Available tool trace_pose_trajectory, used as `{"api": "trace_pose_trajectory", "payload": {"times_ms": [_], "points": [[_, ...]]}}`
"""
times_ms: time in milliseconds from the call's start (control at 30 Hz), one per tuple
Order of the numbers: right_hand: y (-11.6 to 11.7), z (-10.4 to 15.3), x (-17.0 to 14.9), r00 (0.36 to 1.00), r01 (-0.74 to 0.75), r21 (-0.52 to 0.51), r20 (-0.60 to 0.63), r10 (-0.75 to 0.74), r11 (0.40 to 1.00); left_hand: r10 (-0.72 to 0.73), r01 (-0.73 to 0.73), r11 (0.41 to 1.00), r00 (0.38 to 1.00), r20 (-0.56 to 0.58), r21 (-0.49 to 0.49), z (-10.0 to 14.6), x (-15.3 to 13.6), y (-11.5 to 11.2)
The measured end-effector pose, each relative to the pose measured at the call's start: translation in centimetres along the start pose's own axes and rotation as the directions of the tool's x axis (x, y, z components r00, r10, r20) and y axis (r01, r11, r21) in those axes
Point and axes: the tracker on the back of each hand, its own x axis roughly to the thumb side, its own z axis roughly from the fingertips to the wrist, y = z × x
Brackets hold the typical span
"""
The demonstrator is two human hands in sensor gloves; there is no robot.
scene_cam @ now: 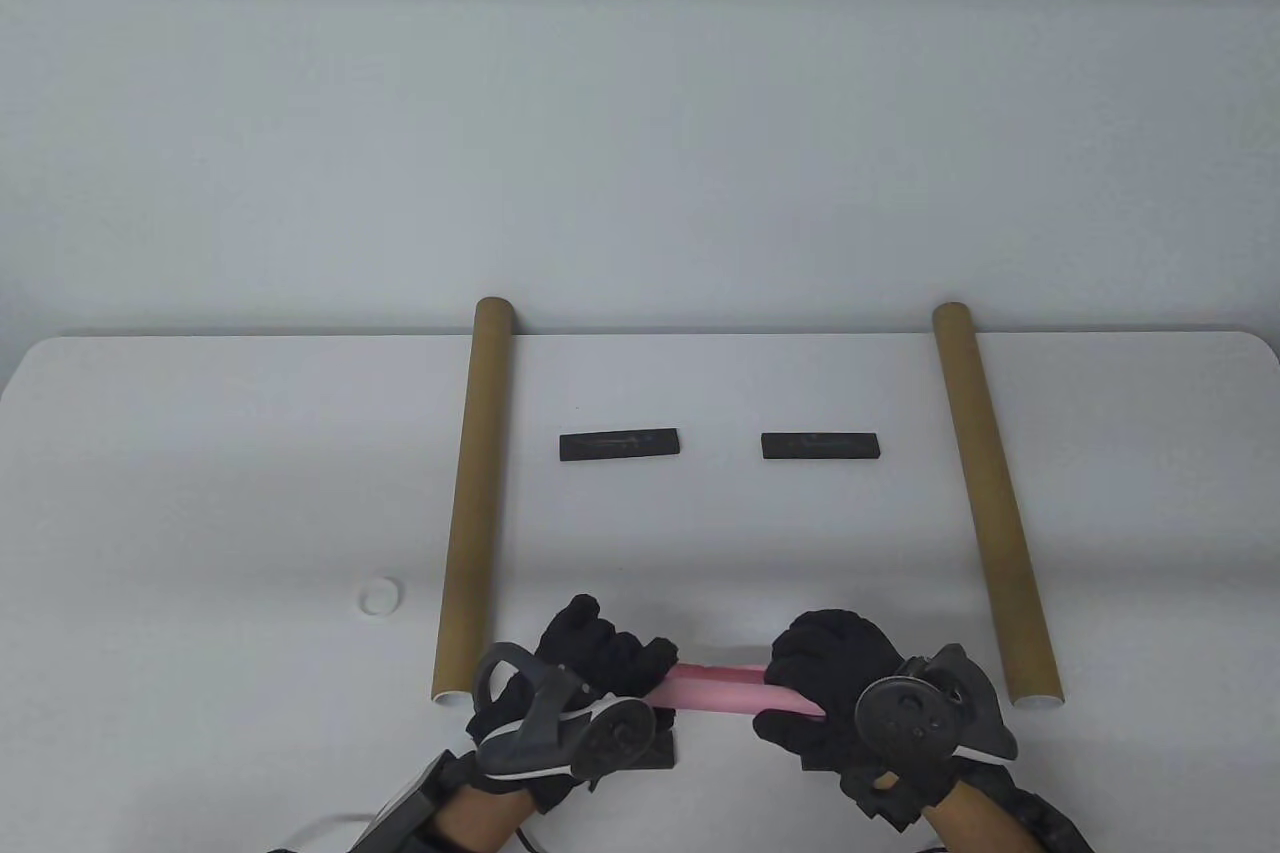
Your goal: Roll up papers and store in mailing tubes
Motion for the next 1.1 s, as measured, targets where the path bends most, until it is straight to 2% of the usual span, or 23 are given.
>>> {"api": "trace_pose_trajectory", "payload": {"times_ms": [167,367,500,633,867,933,1100], "points": [[-0.05,0.01,0.76,0.997,-0.065,-0.021,0.034,0.065,0.998,0.042,-0.042,0.999,0.999,-0.018,-0.026,-0.05,-0.45,-0.24],[0.16,-0.24,0.39,1.0,0.01,0.036,0.024,-0.011,0.999,-0.012,0.011,0.999,1.0,0.024,0.049,0.22,-0.04,0.36],[-0.08,-0.09,0.28,1.0,0.009,0.001,0.011,-0.009,1.0,0.001,-0.001,1.0,1.0,0.01,0.028,0.14,-0.08,0.32],[-0.16,-0.01,0.65,0.997,-0.079,-0.02,0.025,0.08,0.997,0.029,-0.029,0.999,0.999,-0.016,-0.015,-0.08,-0.48,0.01],[0.13,-0.24,0.27,1.0,-0.01,0.032,0.008,0.01,0.999,-0.02,0.02,0.999,1.0,-0.004,0.028,0.1,-0.12,0.24],[0.07,-0.1,0.15,1.0,0.001,0.016,0.0,-0.001,1.0,-0.006,0.006,1.0,1.0,-0.005,0.021,0.09,-0.13,0.22],[0.03,-0.07,0.55,0.997,-0.071,0.004,0.025,0.071,0.997,0.032,-0.032,0.999,0.999,-0.017,-0.018,-0.14,-0.51,-0.09]]}}
